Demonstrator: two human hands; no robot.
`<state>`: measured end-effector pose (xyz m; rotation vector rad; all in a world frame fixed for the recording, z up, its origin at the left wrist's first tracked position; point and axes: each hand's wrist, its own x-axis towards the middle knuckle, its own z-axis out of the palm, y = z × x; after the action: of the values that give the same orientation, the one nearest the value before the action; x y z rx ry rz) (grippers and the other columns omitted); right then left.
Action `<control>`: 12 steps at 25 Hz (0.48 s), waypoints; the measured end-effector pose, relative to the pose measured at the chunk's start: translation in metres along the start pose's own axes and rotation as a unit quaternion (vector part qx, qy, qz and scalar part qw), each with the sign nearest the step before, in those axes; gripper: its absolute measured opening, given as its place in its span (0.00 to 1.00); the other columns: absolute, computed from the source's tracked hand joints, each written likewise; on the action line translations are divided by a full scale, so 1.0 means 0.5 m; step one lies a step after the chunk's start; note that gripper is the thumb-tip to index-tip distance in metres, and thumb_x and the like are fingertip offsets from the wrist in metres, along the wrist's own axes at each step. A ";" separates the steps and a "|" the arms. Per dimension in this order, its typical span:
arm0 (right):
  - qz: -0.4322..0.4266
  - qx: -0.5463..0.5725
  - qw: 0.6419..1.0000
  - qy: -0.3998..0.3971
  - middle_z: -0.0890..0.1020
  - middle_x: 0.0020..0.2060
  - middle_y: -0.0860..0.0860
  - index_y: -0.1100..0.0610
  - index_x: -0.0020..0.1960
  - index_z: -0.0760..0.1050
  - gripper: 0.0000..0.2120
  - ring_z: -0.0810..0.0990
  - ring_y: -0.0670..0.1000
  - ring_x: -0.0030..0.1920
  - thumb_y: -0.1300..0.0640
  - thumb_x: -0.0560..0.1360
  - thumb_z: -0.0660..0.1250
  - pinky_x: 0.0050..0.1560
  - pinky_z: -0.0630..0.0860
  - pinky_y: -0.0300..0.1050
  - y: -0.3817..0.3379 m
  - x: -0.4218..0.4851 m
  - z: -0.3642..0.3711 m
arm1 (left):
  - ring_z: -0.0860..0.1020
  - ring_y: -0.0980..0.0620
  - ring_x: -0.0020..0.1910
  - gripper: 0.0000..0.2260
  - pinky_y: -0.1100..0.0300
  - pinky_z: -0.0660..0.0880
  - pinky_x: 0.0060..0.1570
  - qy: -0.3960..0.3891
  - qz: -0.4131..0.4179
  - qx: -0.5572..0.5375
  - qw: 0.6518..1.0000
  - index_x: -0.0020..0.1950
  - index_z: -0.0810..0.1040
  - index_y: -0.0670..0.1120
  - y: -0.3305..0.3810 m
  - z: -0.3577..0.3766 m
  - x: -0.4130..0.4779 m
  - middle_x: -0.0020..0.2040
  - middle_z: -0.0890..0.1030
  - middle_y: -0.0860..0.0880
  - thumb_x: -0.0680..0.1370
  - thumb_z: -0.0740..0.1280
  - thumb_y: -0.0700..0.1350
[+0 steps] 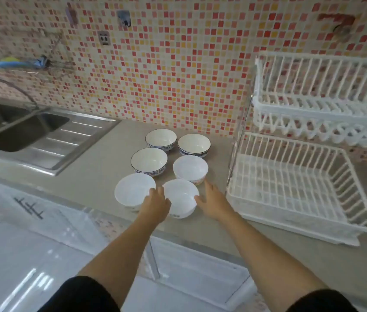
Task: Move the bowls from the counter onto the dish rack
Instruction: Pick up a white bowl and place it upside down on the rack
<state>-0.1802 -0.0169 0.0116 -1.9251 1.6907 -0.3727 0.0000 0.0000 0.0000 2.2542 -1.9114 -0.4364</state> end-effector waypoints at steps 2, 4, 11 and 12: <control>0.074 0.037 0.996 -0.020 0.65 0.72 0.61 0.62 0.75 0.55 0.31 0.66 0.60 0.71 0.47 0.79 0.59 0.67 0.65 0.51 0.011 0.022 0.041 | 0.74 0.37 0.61 0.21 0.50 0.71 0.60 -0.015 -0.021 -0.012 1.000 0.71 0.61 0.40 -0.007 0.030 0.011 0.64 0.71 0.38 0.80 0.57 0.47; 0.140 0.104 0.984 -0.042 0.68 0.71 0.60 0.63 0.74 0.58 0.31 0.69 0.60 0.70 0.46 0.78 0.60 0.66 0.67 0.49 0.028 0.038 0.092 | 0.73 0.38 0.64 0.23 0.50 0.70 0.61 -0.027 -0.024 -0.063 0.997 0.72 0.59 0.40 -0.012 0.069 0.015 0.68 0.68 0.38 0.79 0.58 0.45; 0.152 0.328 0.932 0.005 0.76 0.63 0.56 0.57 0.72 0.63 0.27 0.76 0.56 0.60 0.68 0.74 0.57 0.56 0.80 0.55 0.010 0.038 0.149 | 0.66 0.38 0.69 0.39 0.49 0.68 0.65 -0.020 -0.027 -0.305 0.952 0.78 0.47 0.43 -0.026 0.076 0.002 0.73 0.61 0.39 0.72 0.65 0.41; 0.121 0.308 0.943 0.023 0.76 0.61 0.52 0.55 0.74 0.61 0.29 0.76 0.54 0.59 0.69 0.74 0.56 0.57 0.78 0.50 -0.002 0.028 0.134 | 0.66 0.39 0.69 0.38 0.49 0.67 0.66 -0.002 -0.008 -0.310 0.951 0.78 0.47 0.43 -0.031 0.060 0.003 0.72 0.62 0.40 0.73 0.65 0.45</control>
<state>-0.1405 -0.0162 -0.0443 -1.2492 1.5673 -0.7499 0.0050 0.0034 -0.0333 1.8443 -1.4705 -0.8962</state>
